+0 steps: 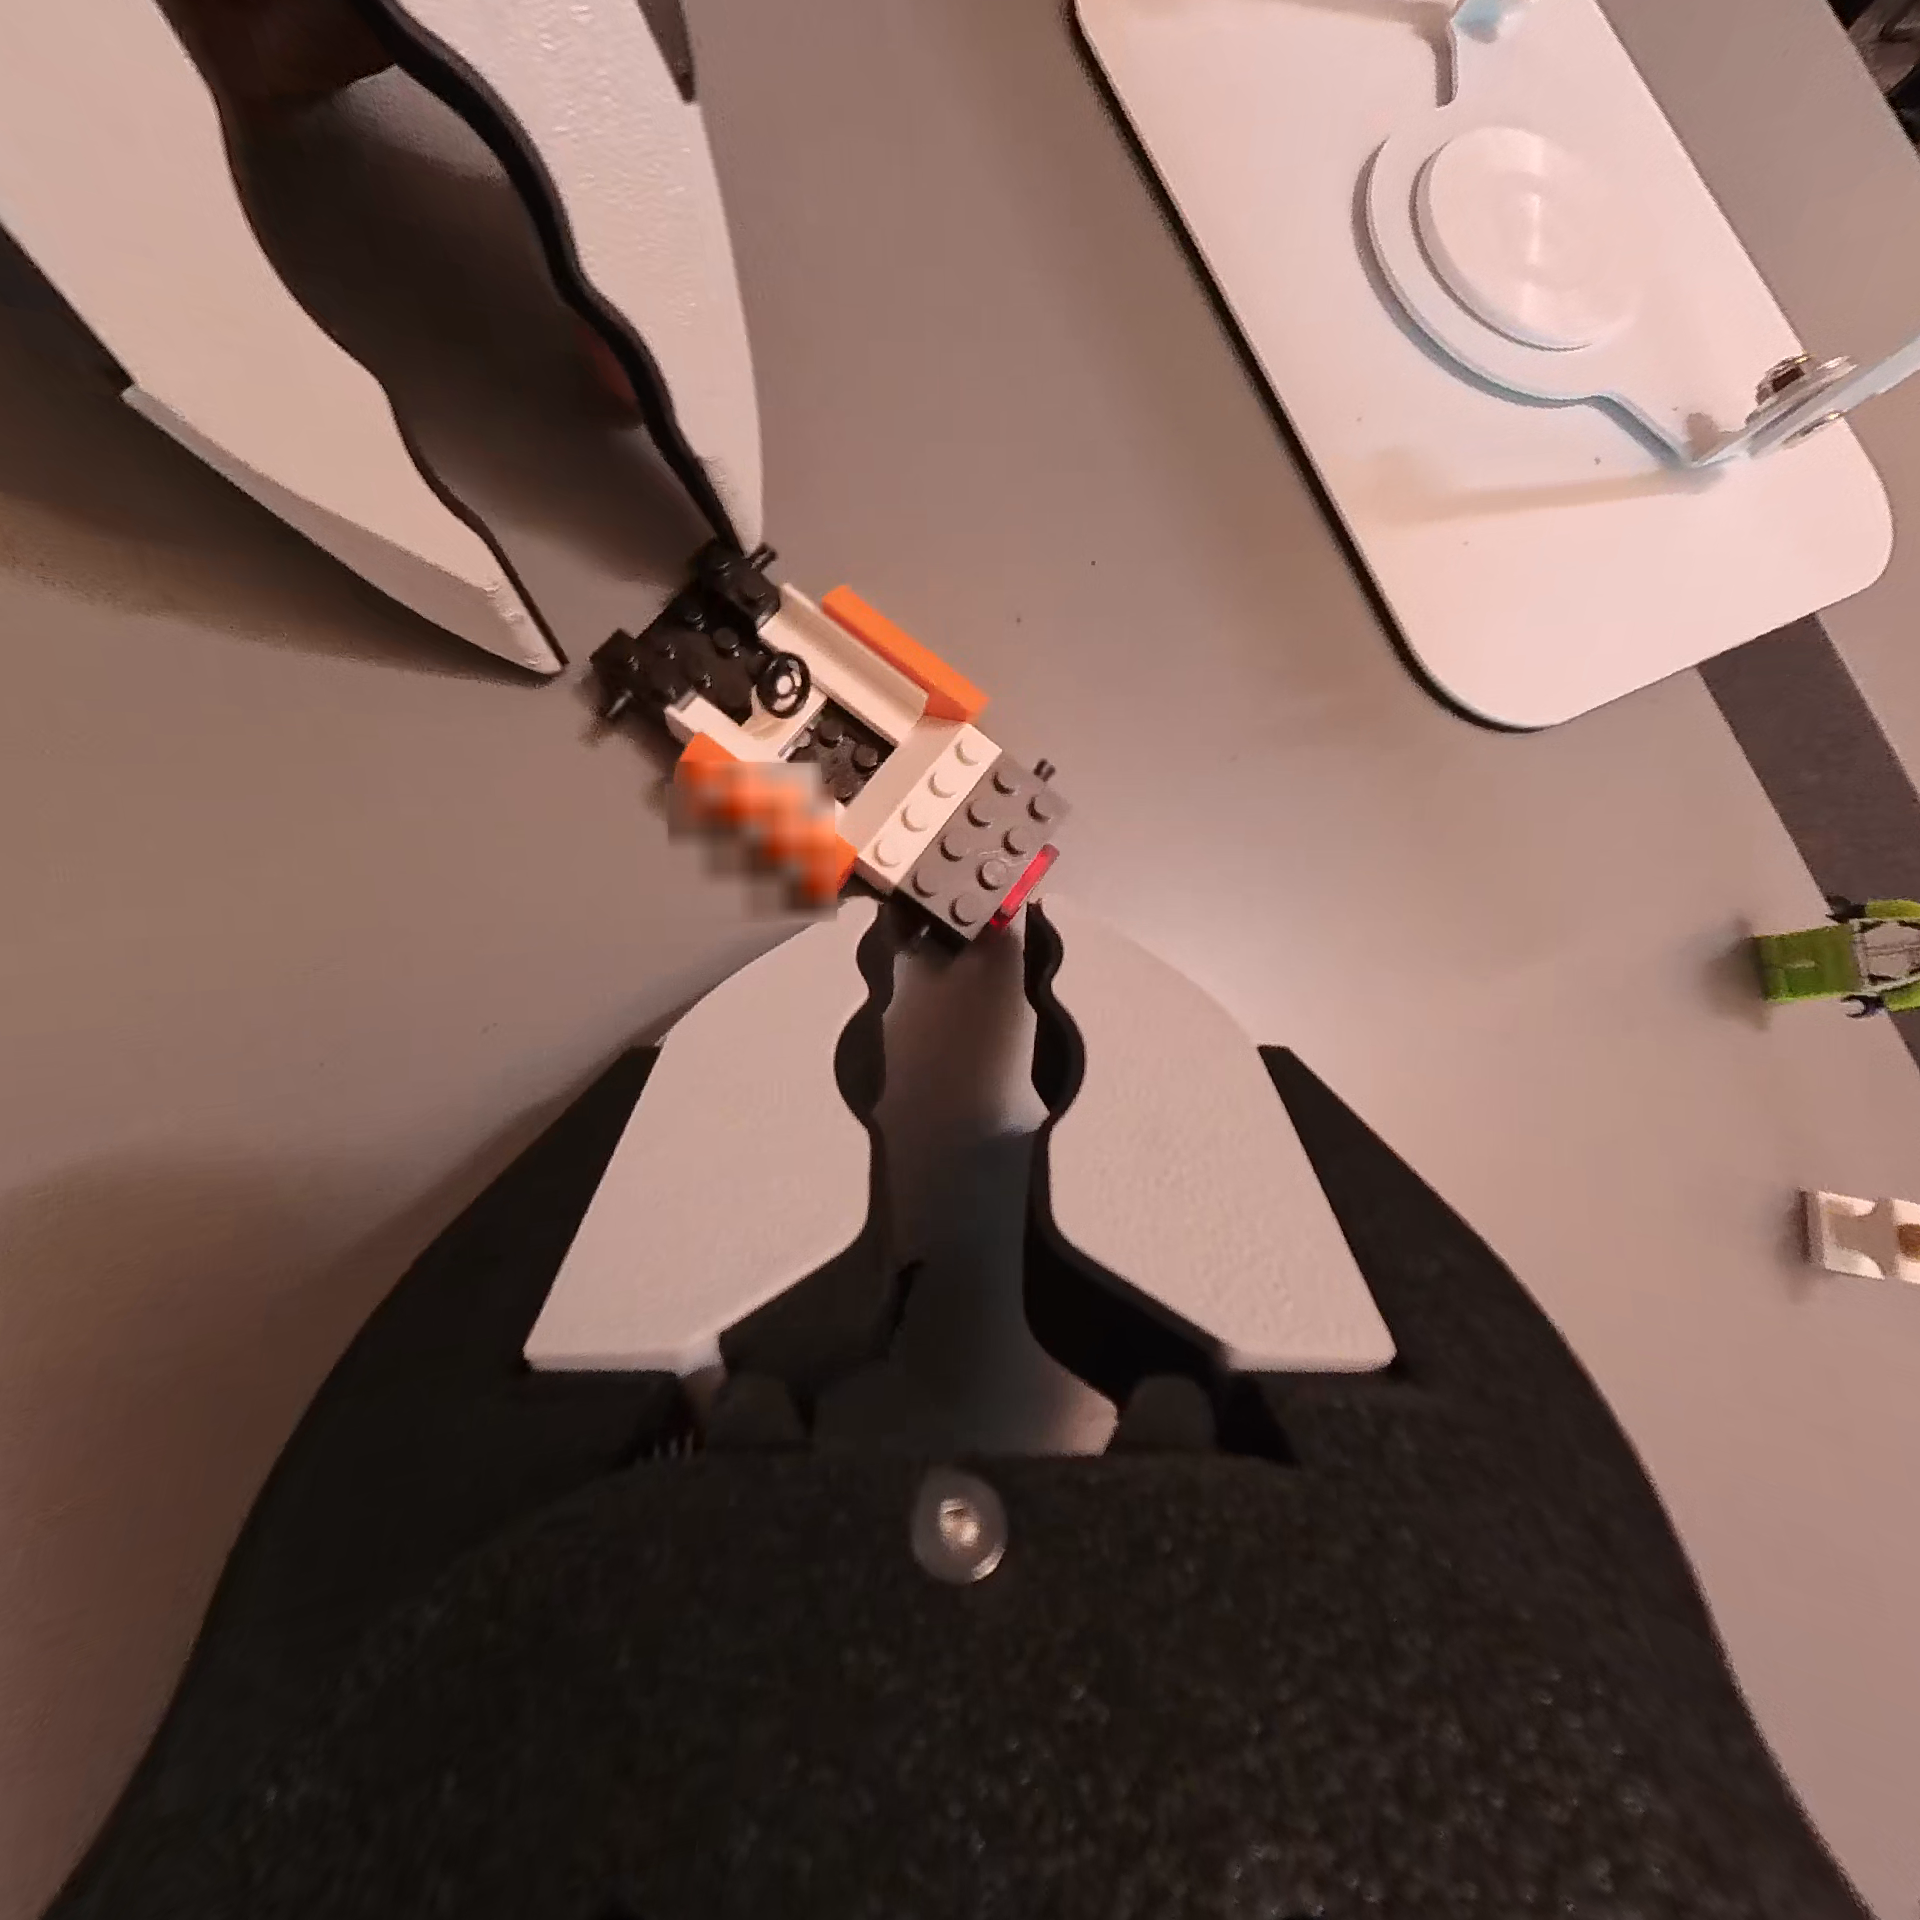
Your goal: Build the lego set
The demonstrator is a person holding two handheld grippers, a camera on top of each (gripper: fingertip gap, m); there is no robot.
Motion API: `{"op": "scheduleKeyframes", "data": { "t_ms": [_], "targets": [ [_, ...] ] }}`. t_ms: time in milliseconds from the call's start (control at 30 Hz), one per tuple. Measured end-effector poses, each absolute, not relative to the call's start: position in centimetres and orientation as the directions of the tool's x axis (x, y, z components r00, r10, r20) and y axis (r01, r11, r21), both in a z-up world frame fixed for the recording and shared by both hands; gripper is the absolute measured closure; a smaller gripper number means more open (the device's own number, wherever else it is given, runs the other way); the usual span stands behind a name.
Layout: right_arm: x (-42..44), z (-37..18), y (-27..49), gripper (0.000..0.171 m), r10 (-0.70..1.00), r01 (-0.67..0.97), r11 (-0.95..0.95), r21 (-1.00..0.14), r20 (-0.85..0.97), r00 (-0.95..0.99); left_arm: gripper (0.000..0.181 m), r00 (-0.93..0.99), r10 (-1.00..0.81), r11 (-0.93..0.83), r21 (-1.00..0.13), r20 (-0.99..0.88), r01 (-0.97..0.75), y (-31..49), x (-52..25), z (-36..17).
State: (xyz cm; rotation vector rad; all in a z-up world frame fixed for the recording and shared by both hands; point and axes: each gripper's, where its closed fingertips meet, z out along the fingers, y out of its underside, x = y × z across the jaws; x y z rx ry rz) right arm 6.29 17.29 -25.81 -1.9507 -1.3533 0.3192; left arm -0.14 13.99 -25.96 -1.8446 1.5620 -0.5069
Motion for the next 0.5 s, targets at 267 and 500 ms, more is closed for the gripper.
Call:
{"op": "scheduleKeyframes", "data": {
  "t_ms": [267, 500],
  "targets": [
    [6.20, -25.80, 17.36, 0.148, 0.886, 0.708, -0.180, -0.682, 0.200, 0.418, 0.146, 0.222, -0.967, -0.074, -0.693, -0.127, -0.717, 14.02, -0.15, -25.96],
    [5.70, -25.80, 17.57, 0.148, 0.884, 0.703, -0.181, -0.688, 0.199, 0.422, 0.146, 0.228, -0.965, -0.079, -0.681, -0.132, -0.728, 14.31, -0.68, -25.98]
  ]
}}
